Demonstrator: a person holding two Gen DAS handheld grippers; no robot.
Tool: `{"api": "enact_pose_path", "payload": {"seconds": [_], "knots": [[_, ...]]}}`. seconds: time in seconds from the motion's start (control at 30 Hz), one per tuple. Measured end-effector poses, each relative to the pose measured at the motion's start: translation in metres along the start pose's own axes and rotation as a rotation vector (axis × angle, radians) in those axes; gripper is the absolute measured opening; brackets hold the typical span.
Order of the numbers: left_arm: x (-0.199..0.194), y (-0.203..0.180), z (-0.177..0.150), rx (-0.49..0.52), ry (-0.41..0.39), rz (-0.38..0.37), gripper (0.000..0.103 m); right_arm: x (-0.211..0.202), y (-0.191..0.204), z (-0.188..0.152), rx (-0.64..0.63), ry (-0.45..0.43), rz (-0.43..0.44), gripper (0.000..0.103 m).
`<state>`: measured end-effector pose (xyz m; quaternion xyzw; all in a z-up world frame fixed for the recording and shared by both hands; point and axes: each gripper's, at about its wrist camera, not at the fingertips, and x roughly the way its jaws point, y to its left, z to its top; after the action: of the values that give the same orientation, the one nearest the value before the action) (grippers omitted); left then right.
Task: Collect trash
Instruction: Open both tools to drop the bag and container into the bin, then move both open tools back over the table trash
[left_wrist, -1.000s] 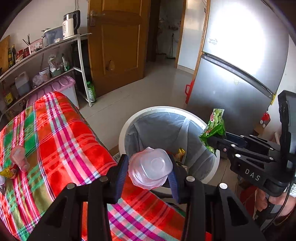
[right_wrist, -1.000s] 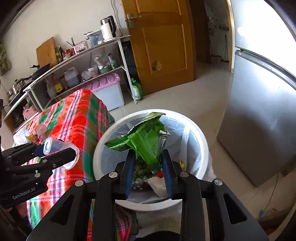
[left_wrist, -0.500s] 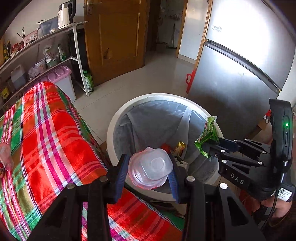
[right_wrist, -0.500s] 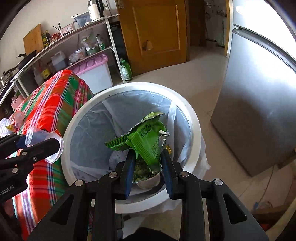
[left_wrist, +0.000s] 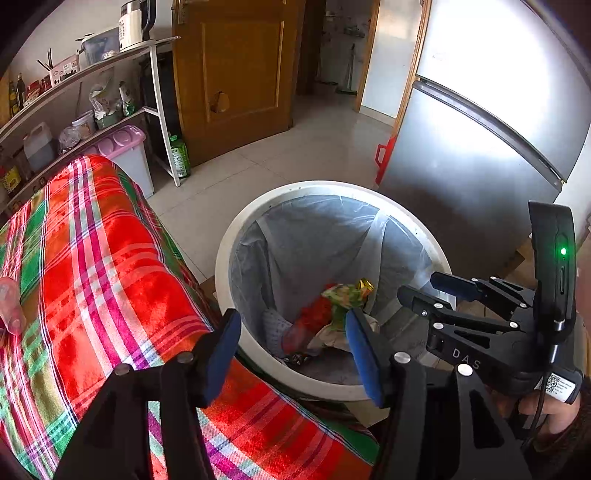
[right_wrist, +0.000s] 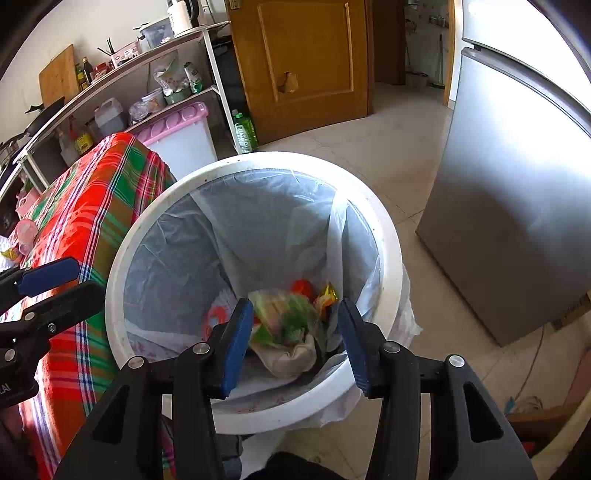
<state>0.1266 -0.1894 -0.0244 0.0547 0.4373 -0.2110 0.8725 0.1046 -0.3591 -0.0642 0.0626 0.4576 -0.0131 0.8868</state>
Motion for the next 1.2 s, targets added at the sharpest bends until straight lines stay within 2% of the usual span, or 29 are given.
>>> {"api": "enact_pose_path", "payload": {"seconds": [0.8, 1.0, 1.1, 1.2], "knots": [[-0.063, 0.041, -0.013, -0.066, -0.11, 0.029, 0.066, -0.054, 0.04, 0.003, -0.046, -0.125, 0.03, 0.049], [-0.08, 0.06, -0.021, -0.098, -0.138, 0.058, 0.068, -0.069, 0.06, 0.007, -0.074, -0.168, 0.052, 0.049], [-0.09, 0.069, -0.026, -0.097, -0.165, 0.111, 0.069, -0.076, 0.072, 0.009, -0.089, -0.186, 0.073, 0.049], [-0.099, 0.082, -0.031, -0.124, -0.172, 0.108, 0.071, -0.081, 0.087, 0.011, -0.11, -0.201, 0.095, 0.049]]}}
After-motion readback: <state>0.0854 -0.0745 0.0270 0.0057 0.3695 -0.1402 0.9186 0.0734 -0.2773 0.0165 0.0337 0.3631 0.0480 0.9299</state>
